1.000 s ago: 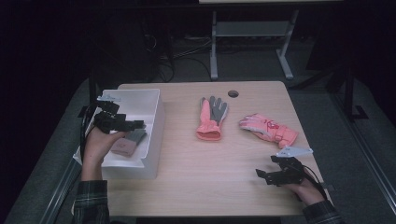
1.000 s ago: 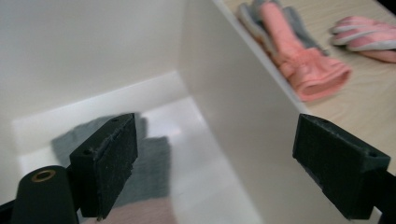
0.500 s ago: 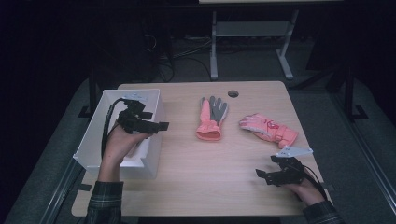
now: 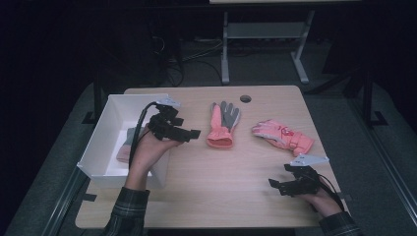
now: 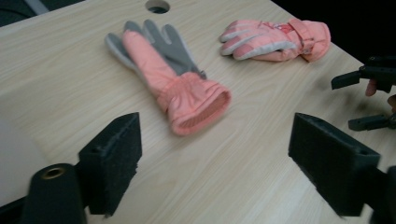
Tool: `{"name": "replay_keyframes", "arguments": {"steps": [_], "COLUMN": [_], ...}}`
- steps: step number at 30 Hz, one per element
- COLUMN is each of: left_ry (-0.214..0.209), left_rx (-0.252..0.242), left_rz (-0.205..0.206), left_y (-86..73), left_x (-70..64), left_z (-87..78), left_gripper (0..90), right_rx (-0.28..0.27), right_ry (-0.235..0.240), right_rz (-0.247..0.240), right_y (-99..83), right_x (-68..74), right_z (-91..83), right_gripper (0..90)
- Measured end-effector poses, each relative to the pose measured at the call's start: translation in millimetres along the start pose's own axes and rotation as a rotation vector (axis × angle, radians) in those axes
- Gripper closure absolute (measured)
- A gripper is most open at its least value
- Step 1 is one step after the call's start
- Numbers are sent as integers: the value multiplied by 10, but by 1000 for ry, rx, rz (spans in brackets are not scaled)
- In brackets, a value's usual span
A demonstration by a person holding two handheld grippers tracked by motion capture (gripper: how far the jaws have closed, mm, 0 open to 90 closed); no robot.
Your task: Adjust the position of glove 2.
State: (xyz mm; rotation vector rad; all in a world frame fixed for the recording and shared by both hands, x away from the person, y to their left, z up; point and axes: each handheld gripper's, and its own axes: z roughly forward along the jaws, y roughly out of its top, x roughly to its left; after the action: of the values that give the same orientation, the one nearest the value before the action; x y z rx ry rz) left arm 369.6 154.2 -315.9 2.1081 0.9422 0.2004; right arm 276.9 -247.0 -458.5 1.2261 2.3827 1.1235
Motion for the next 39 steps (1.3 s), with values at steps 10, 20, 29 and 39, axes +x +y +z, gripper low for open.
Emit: {"name": "replay_keyframes", "arguments": {"steps": [10, 20, 29, 39], "left_ry": [-28, -46, -17, 16], "left_rx": [-5, 27, 40, 87], "left_rz": [40, 48, 61, 73], "left_y": [143, 165, 170, 191], "left_x": [-145, -51, 116, 205], "left_z": [387, 916, 1352, 1735], "left_gripper": [479, 897, 898, 898], "right_rx": [-6, -4, -12, -17], "right_ry": [10, 21, 26, 31], "right_rz": [-7, -10, -6, -6], "right_y": [3, 11, 14, 17], "right_x": [20, 37, 36, 30], "right_z": [8, 13, 19, 17], "right_gripper": [135, 135, 136, 136]}}
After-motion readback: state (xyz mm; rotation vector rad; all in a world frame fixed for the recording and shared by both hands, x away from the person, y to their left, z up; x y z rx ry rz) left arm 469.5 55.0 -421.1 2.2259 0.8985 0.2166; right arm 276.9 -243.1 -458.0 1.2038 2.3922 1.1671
